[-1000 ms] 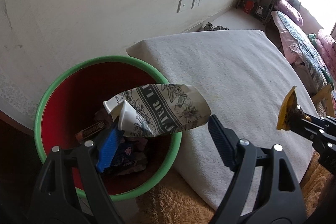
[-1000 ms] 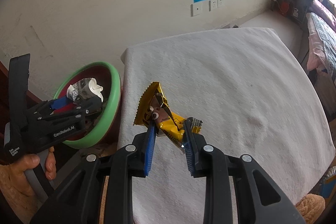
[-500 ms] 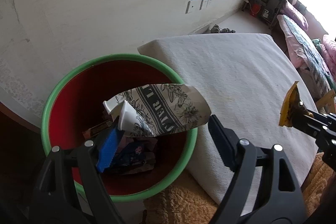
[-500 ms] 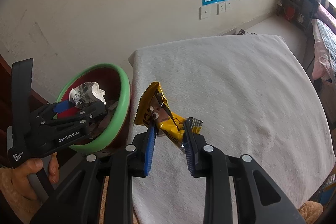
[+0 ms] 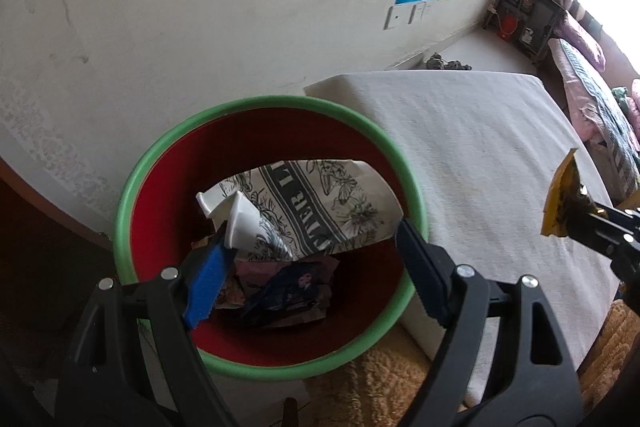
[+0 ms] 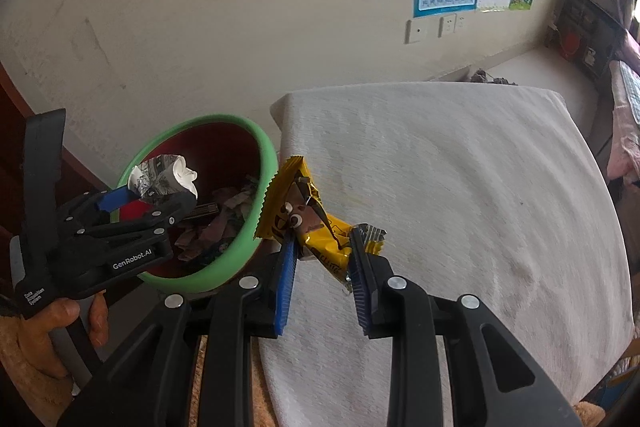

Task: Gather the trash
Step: 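Carry the printed wrapper and yellow packet with both grippers over the red bin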

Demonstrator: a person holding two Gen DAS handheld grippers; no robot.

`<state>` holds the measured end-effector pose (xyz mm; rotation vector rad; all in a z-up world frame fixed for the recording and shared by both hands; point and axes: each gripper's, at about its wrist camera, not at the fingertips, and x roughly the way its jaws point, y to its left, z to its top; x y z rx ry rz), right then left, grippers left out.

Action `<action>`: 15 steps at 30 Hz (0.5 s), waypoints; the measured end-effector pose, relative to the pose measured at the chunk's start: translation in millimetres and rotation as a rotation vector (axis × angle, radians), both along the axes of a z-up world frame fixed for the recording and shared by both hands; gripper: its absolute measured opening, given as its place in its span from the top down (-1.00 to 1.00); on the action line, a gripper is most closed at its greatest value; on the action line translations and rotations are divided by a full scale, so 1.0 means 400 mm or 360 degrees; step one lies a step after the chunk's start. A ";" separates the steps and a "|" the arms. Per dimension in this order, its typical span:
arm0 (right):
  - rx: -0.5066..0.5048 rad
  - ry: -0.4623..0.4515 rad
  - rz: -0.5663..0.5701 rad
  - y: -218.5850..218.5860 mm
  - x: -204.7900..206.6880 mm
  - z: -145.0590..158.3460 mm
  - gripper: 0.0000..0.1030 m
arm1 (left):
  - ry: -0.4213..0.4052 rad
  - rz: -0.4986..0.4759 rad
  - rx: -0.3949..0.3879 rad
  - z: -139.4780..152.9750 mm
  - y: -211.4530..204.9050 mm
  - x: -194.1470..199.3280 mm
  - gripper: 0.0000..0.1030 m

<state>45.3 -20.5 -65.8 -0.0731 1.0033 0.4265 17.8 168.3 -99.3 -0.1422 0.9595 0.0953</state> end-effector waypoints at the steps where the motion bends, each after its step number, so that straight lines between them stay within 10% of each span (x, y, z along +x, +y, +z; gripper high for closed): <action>1: -0.0001 -0.0003 0.0006 0.004 0.000 0.001 0.51 | 0.0003 0.0008 -0.0001 -0.002 0.006 -0.001 -0.52; 15: -0.0025 -0.0043 0.0113 0.101 0.025 0.016 0.50 | 0.0022 0.0088 -0.0014 -0.021 0.057 -0.015 -0.52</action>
